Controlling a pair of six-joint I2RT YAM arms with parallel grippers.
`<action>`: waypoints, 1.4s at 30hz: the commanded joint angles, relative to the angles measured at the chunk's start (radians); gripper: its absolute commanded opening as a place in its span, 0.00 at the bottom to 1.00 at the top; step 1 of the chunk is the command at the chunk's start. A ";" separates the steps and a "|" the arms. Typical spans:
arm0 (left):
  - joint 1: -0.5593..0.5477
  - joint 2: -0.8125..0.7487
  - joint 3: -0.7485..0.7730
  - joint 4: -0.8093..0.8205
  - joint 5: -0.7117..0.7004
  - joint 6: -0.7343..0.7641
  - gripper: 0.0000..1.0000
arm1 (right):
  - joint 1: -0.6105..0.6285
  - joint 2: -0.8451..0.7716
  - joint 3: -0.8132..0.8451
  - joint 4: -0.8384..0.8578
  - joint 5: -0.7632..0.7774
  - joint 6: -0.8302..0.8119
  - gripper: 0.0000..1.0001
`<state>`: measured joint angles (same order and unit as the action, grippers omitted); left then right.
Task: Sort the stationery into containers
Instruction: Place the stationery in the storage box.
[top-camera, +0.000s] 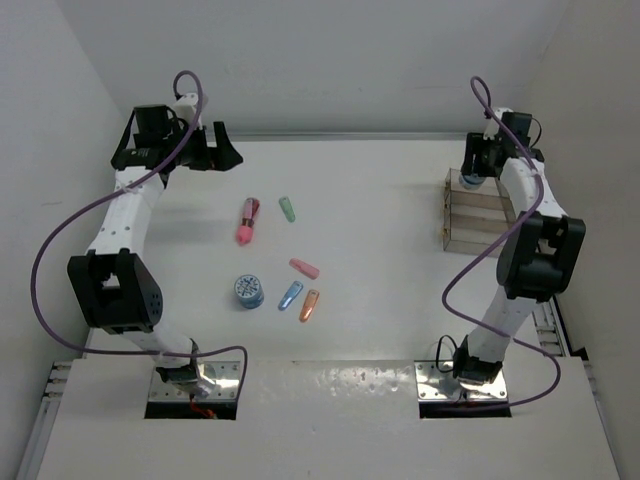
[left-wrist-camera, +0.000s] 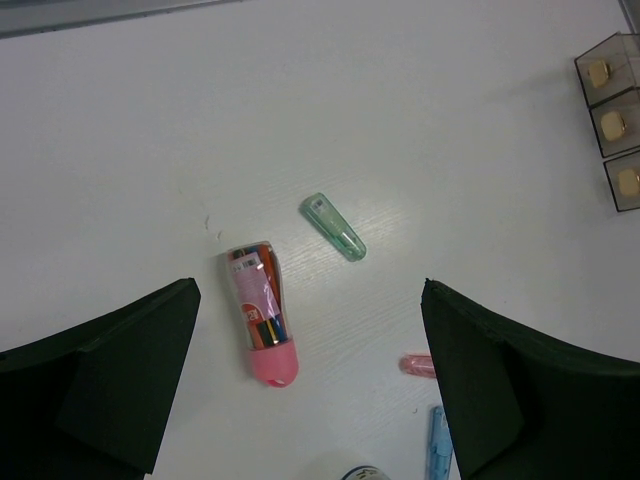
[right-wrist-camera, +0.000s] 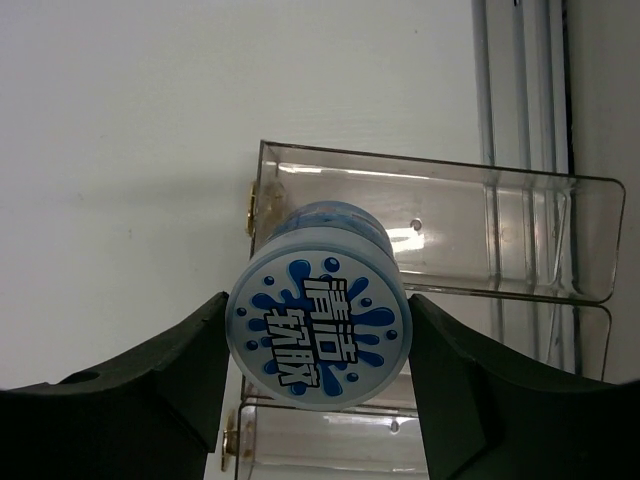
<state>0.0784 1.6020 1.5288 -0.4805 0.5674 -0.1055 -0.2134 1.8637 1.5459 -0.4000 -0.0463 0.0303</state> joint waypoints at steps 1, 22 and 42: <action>0.000 -0.001 0.042 0.046 0.000 0.009 1.00 | -0.004 -0.018 0.008 0.131 0.016 0.036 0.00; 0.037 -0.016 -0.013 0.014 -0.038 0.059 1.00 | 0.000 0.141 0.036 0.245 0.029 0.060 0.00; -0.006 -0.344 -0.412 -0.461 0.132 1.155 1.00 | 0.032 0.042 0.031 0.092 -0.055 0.091 0.83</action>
<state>0.1051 1.3468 1.1629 -0.7998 0.6422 0.7170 -0.2016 2.0174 1.5799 -0.2878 -0.0669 0.1001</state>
